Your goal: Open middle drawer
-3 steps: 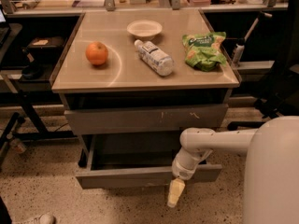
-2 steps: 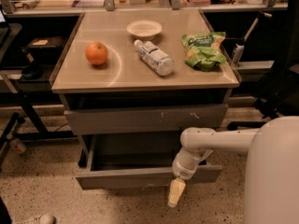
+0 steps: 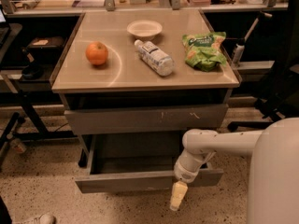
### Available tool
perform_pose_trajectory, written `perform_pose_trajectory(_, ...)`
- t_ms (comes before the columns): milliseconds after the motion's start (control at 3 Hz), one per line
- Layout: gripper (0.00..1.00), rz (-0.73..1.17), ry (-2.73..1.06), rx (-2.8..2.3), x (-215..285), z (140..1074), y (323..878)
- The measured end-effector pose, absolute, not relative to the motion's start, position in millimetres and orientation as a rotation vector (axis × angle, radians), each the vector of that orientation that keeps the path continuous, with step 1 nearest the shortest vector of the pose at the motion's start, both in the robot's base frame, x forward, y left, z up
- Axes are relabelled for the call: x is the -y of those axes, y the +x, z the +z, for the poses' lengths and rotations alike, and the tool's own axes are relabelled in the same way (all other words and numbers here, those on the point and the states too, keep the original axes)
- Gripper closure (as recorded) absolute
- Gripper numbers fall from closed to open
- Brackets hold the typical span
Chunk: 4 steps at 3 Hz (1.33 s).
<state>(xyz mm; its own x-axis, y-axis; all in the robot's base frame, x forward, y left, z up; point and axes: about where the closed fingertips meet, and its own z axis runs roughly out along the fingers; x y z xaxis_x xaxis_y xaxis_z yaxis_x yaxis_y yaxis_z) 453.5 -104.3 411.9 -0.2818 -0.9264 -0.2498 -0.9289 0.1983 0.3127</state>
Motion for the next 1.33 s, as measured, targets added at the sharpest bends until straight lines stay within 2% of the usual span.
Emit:
perform_pose_trajectory(667,0.00,0.676,-1.885,-2.464,118,414,419)
perform_pose_trajectory(1000,0.00,0.695,-1.876,-2.504,139,426,383)
perform_pose_trajectory(1333,0.00,0.695,-1.876,-2.504,139,426,384)
